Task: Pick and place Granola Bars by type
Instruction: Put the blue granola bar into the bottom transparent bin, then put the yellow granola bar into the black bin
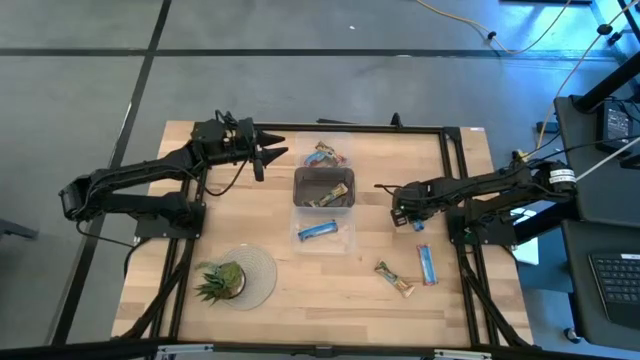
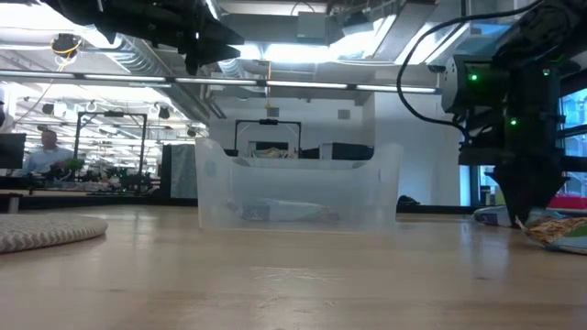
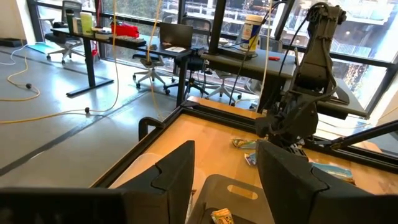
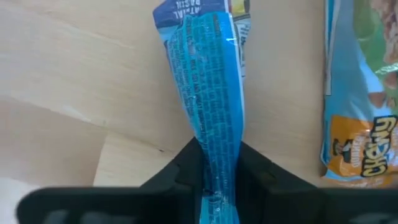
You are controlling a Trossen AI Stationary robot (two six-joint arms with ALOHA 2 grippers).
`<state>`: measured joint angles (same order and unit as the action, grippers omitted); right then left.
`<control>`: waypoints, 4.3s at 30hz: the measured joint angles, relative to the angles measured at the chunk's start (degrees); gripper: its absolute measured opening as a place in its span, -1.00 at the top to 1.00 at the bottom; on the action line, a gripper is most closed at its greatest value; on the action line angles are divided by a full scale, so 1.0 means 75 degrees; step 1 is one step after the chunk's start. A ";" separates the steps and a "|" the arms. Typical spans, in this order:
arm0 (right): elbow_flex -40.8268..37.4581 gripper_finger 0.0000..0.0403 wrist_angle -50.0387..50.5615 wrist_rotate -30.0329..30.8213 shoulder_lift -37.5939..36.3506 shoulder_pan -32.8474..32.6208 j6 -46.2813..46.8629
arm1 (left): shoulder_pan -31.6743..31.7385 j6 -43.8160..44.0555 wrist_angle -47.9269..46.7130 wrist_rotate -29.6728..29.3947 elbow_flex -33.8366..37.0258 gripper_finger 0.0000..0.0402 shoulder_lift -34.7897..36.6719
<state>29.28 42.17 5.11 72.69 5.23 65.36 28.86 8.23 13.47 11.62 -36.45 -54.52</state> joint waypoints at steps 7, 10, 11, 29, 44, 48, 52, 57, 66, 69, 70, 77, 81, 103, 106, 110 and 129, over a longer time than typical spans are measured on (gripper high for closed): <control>0.0789 0.68 -0.0114 -0.0108 -0.0296 -0.0005 -0.1568 | 0.0003 0.0000 0.0000 0.0000 -0.0001 0.19 0.0000; 0.1484 0.71 -0.0179 0.0141 -0.0293 -0.0006 -0.2509 | 0.0001 0.0000 0.0000 0.0000 -0.0001 0.19 0.0000; 0.1724 0.71 -0.0322 0.0156 -0.0277 -0.0006 -0.2857 | 0.0003 0.0000 0.0000 0.0000 -0.0001 0.19 0.0000; 0.5223 0.68 -0.1636 -0.0170 0.2239 -0.0499 -0.7131 | 0.0000 -0.0201 0.0003 -0.0123 -0.0003 0.18 0.0000; 0.6096 0.68 -0.1658 -0.1881 0.4255 -0.0738 -0.8547 | 0.0000 -0.0201 -0.0013 -0.1099 -0.0003 0.19 0.0000; 0.6096 0.68 -0.1677 -0.1899 0.4415 -0.0699 -0.8588 | 0.0001 -0.0201 -0.0025 -0.1099 -0.0003 0.20 0.0000; 0.6093 0.68 -0.1739 -0.1896 0.4618 -0.0697 -0.8588 | 0.0002 -0.0201 -0.0067 -0.1098 -0.0003 0.18 0.0000; 0.6093 0.68 -0.1763 -0.1904 0.4738 -0.0699 -0.8588 | 0.0003 -0.0201 -0.0083 -0.1096 -0.0003 0.19 0.0000; 0.6093 0.40 -0.1769 -0.1873 0.4738 -0.0682 -0.8545 | 0.0002 -0.0195 -0.0300 -0.1096 -0.0003 0.18 0.0000; 0.6243 0.29 -0.1501 -0.1850 0.4688 -0.0623 -0.8328 | 0.0002 -0.0192 -0.0433 -0.1093 -0.0003 0.19 0.0000; 0.6379 0.27 -0.1327 -0.1846 0.4626 -0.0590 -0.8240 | 0.0003 -0.0192 -0.0468 -0.1094 -0.0003 0.19 0.0000; 0.6999 0.23 0.0221 -0.1227 0.3599 -0.0236 -0.7310 | 0.0003 0.0042 -0.0646 -0.1075 -0.0003 0.18 0.0000; 0.7026 0.24 0.1425 0.0270 0.2675 0.0077 -0.6443 | 0.0001 0.0188 -0.0636 -0.0936 -0.0003 0.19 0.0000; 0.3896 -0.24 0.4463 0.3046 -0.1019 0.0125 -0.1311 | -0.0035 0.0216 -0.0632 -0.0906 -0.0003 0.18 0.0000; 0.3111 -0.43 0.4373 0.3047 -0.1236 0.0125 -0.0265 | -0.0035 0.0207 -0.0632 -0.0909 -0.0003 0.19 0.0000; 0.2232 -0.56 0.4036 0.2799 -0.1264 0.0128 0.0647 | -0.0035 0.0210 -0.0632 -0.0909 -0.0003 0.19 0.0000; -0.0307 -0.59 0.1019 0.1160 -0.1262 0.1615 -0.0647 | -0.0035 0.0229 -0.0629 -0.0915 -0.0003 0.18 0.0000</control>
<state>26.98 49.81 13.82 63.22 17.35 60.51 28.60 9.94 8.75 4.75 -36.47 -54.52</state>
